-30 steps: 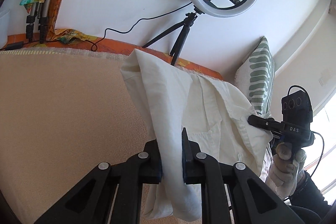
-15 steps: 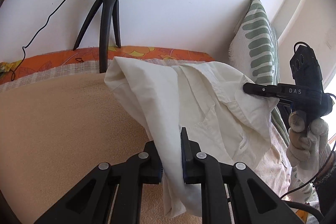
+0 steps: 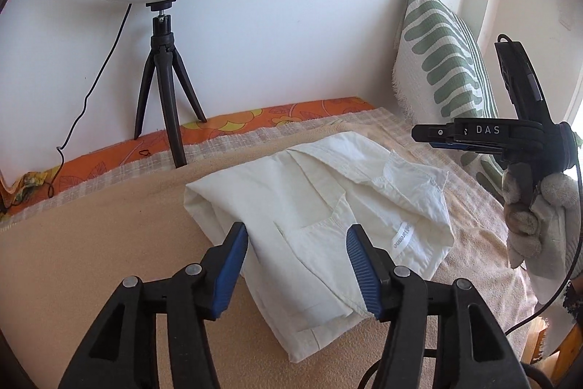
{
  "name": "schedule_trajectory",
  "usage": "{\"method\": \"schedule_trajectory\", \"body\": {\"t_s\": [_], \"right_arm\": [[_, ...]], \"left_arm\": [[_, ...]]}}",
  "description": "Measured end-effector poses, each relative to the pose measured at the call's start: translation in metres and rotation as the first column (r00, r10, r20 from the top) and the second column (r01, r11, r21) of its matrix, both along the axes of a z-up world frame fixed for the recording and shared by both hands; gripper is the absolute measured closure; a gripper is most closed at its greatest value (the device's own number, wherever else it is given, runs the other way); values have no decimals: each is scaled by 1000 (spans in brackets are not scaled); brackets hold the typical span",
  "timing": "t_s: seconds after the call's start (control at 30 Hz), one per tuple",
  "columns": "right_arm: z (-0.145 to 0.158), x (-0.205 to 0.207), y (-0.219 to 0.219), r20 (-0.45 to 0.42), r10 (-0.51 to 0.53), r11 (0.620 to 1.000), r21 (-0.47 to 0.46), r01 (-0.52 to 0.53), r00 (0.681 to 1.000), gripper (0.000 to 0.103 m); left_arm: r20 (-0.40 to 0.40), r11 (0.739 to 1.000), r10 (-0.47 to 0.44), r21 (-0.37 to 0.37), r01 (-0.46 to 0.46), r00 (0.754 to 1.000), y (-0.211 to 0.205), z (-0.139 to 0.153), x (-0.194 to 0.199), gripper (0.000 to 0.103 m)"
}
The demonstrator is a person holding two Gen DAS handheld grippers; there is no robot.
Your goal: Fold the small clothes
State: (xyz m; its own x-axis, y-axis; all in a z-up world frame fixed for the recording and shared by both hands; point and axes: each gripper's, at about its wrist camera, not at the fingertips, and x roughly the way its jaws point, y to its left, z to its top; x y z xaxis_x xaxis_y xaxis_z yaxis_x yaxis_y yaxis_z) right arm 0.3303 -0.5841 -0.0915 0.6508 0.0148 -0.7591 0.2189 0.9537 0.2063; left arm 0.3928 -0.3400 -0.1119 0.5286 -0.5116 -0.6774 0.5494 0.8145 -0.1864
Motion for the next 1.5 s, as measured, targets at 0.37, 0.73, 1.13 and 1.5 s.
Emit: {"method": "schedule_trajectory", "body": {"t_s": [0.37, 0.73, 1.13, 1.5], "right_arm": [[40, -65, 40, 93, -12, 995, -102, 21, 996, 30], [60, -119, 53, 179, -65, 982, -161, 95, 982, 1], [46, -144, 54, 172, -87, 977, -180, 118, 981, 0], [37, -150, 53, 158, -95, 978, -171, 122, 983, 0]], "left_arm": [[76, 1000, -1, -21, 3, 997, 15, 40, -48, 11], [137, 1000, 12, 12, -14, 991, 19, 61, -93, 0], [102, 998, 19, 53, -24, 995, 11, 52, -110, 0], [106, 998, 8, 57, -14, 994, 7, 48, -114, 0]]}}
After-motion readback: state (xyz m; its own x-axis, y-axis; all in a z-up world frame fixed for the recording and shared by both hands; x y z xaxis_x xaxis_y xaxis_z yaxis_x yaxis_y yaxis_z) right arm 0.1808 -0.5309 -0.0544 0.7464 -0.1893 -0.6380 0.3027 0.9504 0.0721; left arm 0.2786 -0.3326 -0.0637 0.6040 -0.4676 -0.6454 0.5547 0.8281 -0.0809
